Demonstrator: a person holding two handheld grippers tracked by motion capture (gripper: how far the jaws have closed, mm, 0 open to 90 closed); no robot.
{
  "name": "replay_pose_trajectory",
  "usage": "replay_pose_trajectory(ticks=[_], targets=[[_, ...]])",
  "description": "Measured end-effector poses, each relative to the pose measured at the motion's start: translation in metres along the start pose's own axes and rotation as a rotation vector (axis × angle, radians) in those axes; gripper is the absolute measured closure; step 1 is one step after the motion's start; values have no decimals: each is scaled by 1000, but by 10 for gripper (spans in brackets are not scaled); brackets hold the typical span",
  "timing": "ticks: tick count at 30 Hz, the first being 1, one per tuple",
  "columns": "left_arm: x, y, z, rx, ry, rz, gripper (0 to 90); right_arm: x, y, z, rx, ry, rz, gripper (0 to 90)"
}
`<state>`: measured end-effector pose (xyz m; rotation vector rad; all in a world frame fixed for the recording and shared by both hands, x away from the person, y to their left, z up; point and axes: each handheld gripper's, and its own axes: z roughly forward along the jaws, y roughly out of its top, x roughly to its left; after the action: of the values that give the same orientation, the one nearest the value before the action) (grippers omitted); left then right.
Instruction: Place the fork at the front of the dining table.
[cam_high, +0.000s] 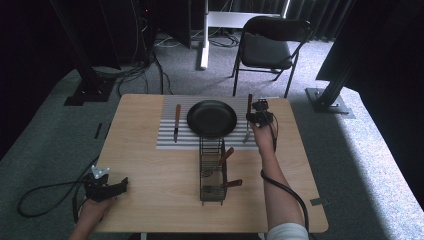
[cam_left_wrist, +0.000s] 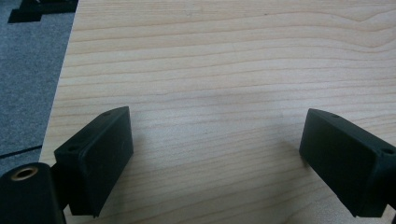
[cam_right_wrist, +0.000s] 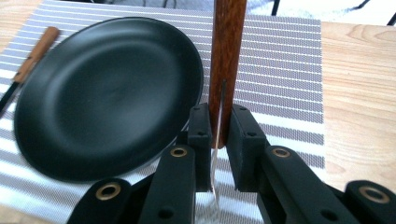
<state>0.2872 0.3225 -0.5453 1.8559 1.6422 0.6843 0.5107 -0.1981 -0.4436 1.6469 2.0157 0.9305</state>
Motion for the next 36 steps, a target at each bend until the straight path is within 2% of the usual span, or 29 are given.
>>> replay_pose_trajectory(ticks=[5,6,8,14,17,20,25,28,31,33,36], targets=[[0,0,0,0,0,0,95,4,12,20,38,-28,5,804],[0,0,0,0,0,0,95,5,16,32,61,-44,26,804],[0,0,0,0,0,0,95,4,20,43,82,-59,44,805],[0,0,0,0,0,0,95,-9,23,72,155,-83,169,805],[0,0,0,0,0,0,95,-12,21,83,188,-102,201,805],[0,0,0,0,0,0,95,-10,19,91,225,-133,205,806],[0,0,0,0,0,0,95,-10,12,102,257,-140,208,804],[0,0,0,1,0,1,95,-8,10,102,244,-149,198,797],[0,0,0,1,0,1,95,-7,8,103,252,-138,212,699],[0,0,0,0,0,0,95,-8,8,100,244,-128,220,687],[0,0,0,1,0,1,95,-6,11,89,219,-118,201,661]])
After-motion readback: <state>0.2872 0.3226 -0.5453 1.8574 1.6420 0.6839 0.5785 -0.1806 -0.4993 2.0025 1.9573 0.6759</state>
